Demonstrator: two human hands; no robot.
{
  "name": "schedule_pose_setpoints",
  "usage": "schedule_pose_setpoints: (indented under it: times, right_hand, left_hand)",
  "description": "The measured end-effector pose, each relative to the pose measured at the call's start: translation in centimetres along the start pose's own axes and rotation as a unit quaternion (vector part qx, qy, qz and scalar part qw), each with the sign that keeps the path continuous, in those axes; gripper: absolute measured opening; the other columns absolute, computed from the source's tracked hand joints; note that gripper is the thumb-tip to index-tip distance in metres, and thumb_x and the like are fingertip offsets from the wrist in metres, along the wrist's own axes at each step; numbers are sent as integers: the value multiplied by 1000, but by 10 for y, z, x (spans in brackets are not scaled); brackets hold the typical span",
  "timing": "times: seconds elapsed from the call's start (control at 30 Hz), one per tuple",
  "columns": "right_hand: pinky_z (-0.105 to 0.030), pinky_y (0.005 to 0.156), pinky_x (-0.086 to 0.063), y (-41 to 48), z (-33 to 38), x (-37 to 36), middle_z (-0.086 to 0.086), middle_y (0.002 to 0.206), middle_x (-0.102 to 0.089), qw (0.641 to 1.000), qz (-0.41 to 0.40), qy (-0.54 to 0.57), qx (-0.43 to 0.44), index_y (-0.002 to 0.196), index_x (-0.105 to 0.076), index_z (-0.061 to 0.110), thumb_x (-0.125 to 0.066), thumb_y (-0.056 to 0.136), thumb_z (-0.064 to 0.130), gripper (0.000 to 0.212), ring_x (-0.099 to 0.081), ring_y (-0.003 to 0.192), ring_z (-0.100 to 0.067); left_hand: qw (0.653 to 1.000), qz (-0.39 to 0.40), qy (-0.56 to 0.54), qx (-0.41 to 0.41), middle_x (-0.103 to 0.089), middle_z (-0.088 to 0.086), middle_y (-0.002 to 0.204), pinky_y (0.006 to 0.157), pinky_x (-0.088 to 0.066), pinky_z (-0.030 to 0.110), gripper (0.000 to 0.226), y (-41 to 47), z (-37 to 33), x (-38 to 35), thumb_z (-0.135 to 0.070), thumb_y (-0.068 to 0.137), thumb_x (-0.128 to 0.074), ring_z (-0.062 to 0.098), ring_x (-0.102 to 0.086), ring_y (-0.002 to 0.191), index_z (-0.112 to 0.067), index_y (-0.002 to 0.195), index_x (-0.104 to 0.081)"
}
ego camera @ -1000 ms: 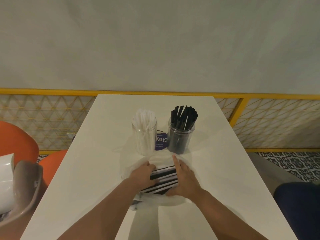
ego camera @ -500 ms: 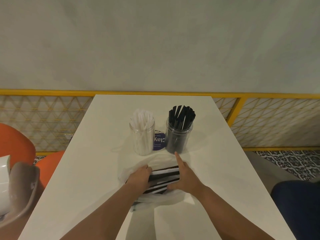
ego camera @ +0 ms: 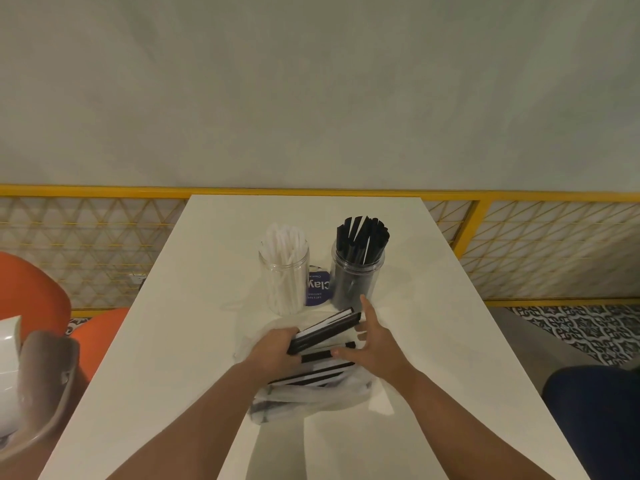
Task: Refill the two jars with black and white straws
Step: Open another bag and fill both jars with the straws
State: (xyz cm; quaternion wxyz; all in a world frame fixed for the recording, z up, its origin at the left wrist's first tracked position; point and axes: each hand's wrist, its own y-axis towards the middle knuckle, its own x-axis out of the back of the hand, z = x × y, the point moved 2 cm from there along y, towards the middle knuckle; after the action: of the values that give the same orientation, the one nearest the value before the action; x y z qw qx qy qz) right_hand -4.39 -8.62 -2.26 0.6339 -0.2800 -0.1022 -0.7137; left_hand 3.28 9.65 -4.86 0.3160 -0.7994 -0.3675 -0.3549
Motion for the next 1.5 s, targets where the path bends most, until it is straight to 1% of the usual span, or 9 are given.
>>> schedule_pose_setpoints:
  times: [0.23,0.43,0.57,0.7,0.9,1.07,1.2,1.43,1.5]
  right_hand:
    - [-16,73,-48,8,13,1,0,105,-58,999,-26,35,10,145,-17,29,-80,69,39,99,-60,90,-12]
    - [-21,75,-50,11,46,6,2,94,-65,991,-20,120,57,112,-58,20,-69,82,29,34,-60,87,-11]
    - [-32,79,-53,12,69,10,-8,96,-68,974,0,221,55,107,-65,19,-60,90,23,18,-64,89,-18]
    - [-24,70,-55,15,88,7,-4,89,-70,964,6,258,59,104,-65,15,-57,92,21,16,-67,81,-13]
    - [-20,64,-46,23,102,-2,-6,75,-56,980,-85,166,69,90,-59,7,-57,91,23,16,-53,69,-12]
    - [-20,57,-36,26,109,-8,1,62,-36,972,-158,154,80,75,-40,11,-53,93,16,23,-37,58,-10]
    - [-24,58,-34,32,115,-12,2,63,-36,983,-121,120,71,79,-42,8,-47,96,21,22,-36,59,-10]
    - [-6,47,-35,31,126,-14,7,64,-39,989,-50,115,74,69,-40,22,-56,91,33,30,-40,57,-3]
    - [-9,50,-36,32,128,-16,5,67,-41,990,-36,115,67,75,-46,14,-53,93,30,26,-41,60,-4]
  left_hand:
    - [976,32,-213,-26,-56,-6,73,60,-39,12,14,-3,-19,19,-16,80,-68,7,-52,66,-17,92,-63]
    - [927,78,-362,-54,-58,-3,69,69,-47,22,7,-11,-43,36,-13,80,-66,10,-57,67,-19,77,-63]
    - [905,103,-409,-51,-56,5,66,76,-47,26,15,-15,-50,43,-18,80,-63,15,-56,68,-14,66,-61]
    - [901,92,-422,-39,-57,7,61,93,-42,33,24,-19,-53,47,-27,80,-61,14,-58,68,-8,65,-61]
    - [862,75,-500,-29,-55,3,60,61,-48,19,20,-19,-57,52,-11,91,-54,13,-53,57,-10,72,-59]
    - [849,45,-526,-23,-56,5,65,61,-48,24,10,-16,-56,52,-13,90,-56,13,-55,58,-8,82,-60]
    - [835,38,-548,1,-59,5,67,63,-49,24,8,-14,-52,49,-13,88,-59,12,-58,60,-6,90,-61]
    - [836,19,-548,33,-63,4,69,72,-51,28,37,-15,-47,51,-18,86,-62,14,-63,66,6,112,-54]
    - [828,9,-560,30,-61,5,67,71,-51,29,23,-15,-48,51,-14,89,-59,13,-61,64,2,104,-60]
